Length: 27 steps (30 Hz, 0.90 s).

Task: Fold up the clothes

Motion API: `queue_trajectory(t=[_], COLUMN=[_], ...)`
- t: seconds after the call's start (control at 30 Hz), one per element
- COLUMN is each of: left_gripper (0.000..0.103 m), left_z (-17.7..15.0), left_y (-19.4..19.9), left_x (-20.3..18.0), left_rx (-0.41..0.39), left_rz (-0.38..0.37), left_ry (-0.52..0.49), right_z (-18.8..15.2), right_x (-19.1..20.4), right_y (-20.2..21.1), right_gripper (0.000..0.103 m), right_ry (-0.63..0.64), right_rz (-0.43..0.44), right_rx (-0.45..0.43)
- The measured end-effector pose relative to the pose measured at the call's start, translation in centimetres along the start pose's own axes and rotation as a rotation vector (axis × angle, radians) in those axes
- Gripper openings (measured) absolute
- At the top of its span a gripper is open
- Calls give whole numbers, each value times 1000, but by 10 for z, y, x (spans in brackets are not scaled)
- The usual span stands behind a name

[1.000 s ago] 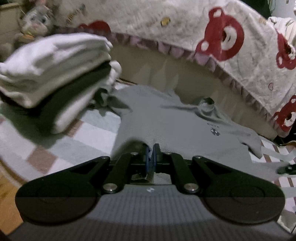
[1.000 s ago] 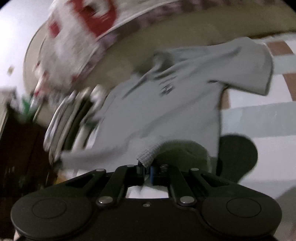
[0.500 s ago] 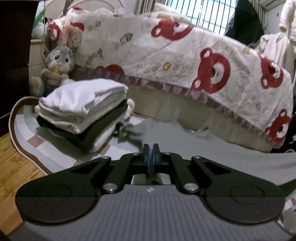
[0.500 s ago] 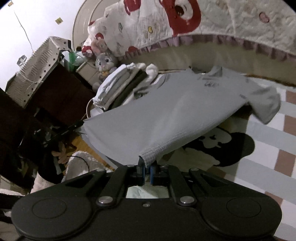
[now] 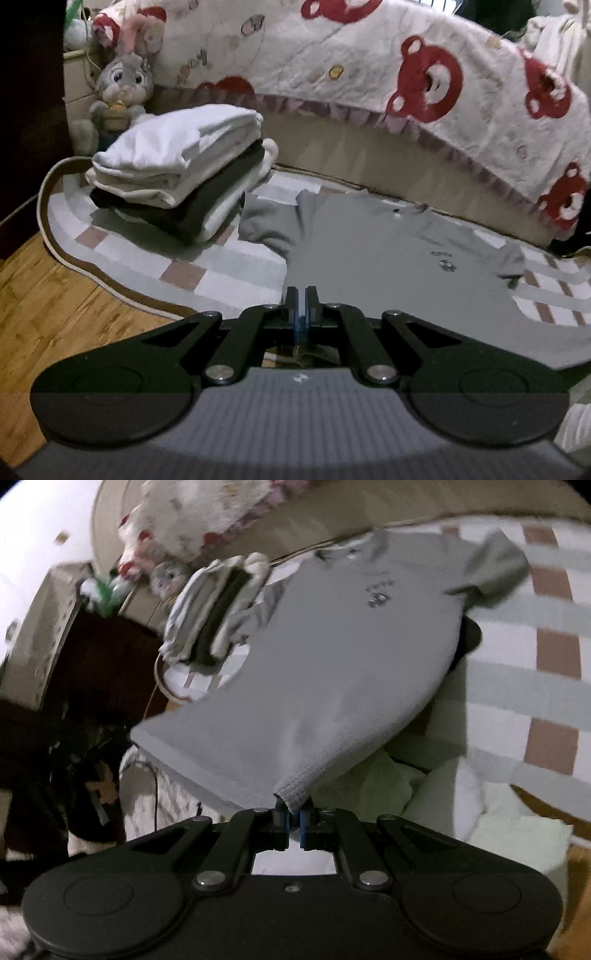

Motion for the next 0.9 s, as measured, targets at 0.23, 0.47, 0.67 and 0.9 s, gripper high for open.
queue_trajectory(t=[0.23,0.47,0.67,0.9], left_gripper=[0,0,12,38], left_z=[65,90,47,2], left_y=[-67,-137,-163,-177], left_x=[-12,-7,-31,-65], left_rx=[-59,85,249,384], left_rz=[241,72,-58,-193], left_ry=[-194,-184,-286,-430], right_z=[45,126,149,164], right_x=[-45,-62,-74,-87], right_y=[-26,-41,-59,-75], right_gripper=[7,7,7,7], right_ry=[-98,-106,-125,-167], right_rz=[0,-115,-167,-193], right_rx=[-32,-145,-168,-190])
Point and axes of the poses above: each gripper's, at about its wrist camera, not at the fingertips, and y roughly against the way its jaws point, x to its left, z to its top, the point moved 7 cm from there along -y, roughly the way its jaws point, and after that the axes turned 14 degrees about x, right-handed, at the moved point
